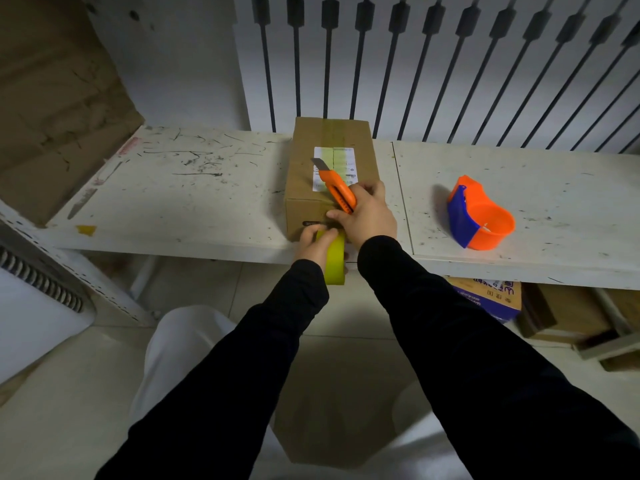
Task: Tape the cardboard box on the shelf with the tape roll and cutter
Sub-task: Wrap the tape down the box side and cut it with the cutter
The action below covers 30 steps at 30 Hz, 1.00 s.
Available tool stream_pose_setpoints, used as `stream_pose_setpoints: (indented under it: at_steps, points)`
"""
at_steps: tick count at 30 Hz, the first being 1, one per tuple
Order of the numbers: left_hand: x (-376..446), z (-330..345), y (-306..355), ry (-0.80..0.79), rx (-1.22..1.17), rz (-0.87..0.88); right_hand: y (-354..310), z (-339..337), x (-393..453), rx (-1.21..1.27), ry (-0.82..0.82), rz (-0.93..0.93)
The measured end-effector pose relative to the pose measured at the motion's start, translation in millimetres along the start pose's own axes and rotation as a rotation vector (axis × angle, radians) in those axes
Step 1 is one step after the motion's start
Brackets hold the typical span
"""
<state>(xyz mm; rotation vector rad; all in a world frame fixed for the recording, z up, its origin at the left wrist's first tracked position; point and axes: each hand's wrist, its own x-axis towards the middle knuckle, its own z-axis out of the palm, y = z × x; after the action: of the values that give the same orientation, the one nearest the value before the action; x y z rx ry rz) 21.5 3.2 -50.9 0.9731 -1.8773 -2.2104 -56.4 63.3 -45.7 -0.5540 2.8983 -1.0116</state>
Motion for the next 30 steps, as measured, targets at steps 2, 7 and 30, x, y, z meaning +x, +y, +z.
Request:
stream_pose_setpoints:
  at_steps: [2, 7, 30]
  points:
    - [0, 3, 0, 0.014, 0.017, 0.005, 3, -3, 0, -0.015, -0.013, -0.010]
    - [-3, 6, 3, 0.081, 0.126, -0.025, -1, 2, -2, -0.062, 0.049, -0.028]
    - [2, 7, -16, 0.136, 0.028, -0.069, -1, -18, -1, -0.009, -0.173, -0.089]
